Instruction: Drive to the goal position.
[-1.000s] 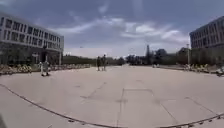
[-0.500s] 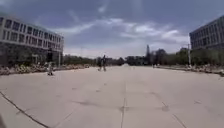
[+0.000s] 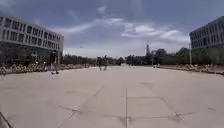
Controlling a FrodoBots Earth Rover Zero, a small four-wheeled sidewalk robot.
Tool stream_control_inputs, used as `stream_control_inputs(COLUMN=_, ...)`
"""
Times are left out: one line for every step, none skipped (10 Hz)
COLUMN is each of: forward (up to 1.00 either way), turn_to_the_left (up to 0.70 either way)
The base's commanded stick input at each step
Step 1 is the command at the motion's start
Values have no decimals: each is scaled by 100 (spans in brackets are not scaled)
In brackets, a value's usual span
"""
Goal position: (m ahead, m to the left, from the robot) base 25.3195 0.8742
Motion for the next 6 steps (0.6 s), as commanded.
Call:
stream_control_inputs(forward=60, turn_to_the_left=0)
stream_control_inputs(forward=60, turn_to_the_left=0)
stream_control_inputs(forward=60, turn_to_the_left=0)
stream_control_inputs(forward=60, turn_to_the_left=0)
stream_control_inputs(forward=60, turn_to_the_left=0)
stream_control_inputs(forward=60, turn_to_the_left=0)
